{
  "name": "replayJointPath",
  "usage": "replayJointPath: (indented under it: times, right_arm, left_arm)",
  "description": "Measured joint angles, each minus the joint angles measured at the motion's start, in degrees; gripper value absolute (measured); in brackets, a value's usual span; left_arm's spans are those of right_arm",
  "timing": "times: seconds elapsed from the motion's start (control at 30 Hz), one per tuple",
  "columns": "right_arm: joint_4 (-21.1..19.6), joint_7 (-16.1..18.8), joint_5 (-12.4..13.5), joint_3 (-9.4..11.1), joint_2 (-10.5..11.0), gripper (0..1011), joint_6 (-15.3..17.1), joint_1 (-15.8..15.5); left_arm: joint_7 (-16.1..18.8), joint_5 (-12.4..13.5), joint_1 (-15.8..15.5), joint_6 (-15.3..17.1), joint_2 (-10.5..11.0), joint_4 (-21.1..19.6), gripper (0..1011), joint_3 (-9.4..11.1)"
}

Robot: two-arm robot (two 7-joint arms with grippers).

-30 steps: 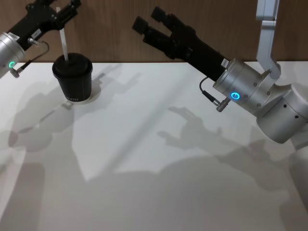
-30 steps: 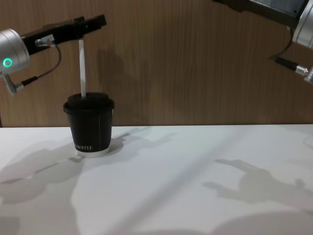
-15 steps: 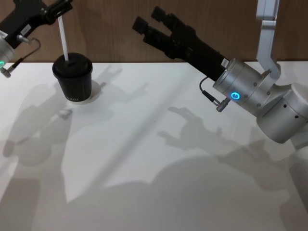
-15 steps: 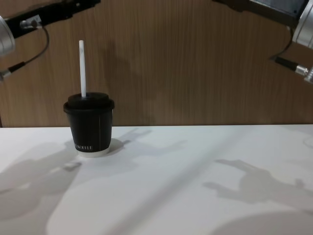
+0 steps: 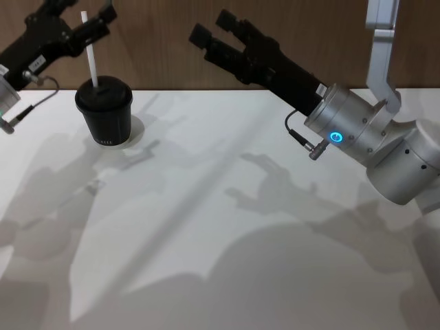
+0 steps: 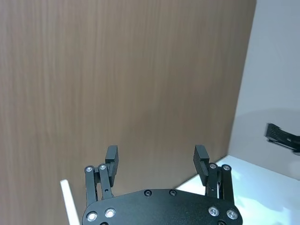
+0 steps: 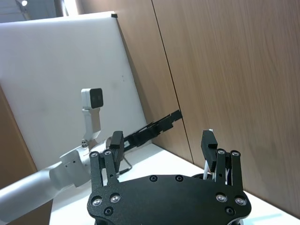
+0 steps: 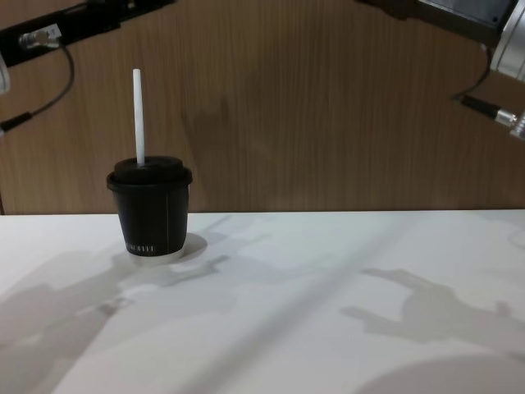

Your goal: Pick up the straw with one hand, pass it to the other hand, and insert it into the cup.

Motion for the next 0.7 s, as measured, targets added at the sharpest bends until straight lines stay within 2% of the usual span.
replayJointPath:
  times: [0.23, 0.7]
  right_arm:
    - [0.0, 0.0, 0.0, 0.0, 0.0, 1001, 0.0, 0.0]
    - [0.0, 0.0, 0.0, 0.0, 0.0, 1000, 0.0, 0.0]
  left_arm:
    - [0.1, -1.9, 3.9, 2.6, 1.5, -4.6, 1003, 0.0]
    - [0.0, -5.6, 10.4, 4.9, 4.1, -10.3, 1003, -1.5]
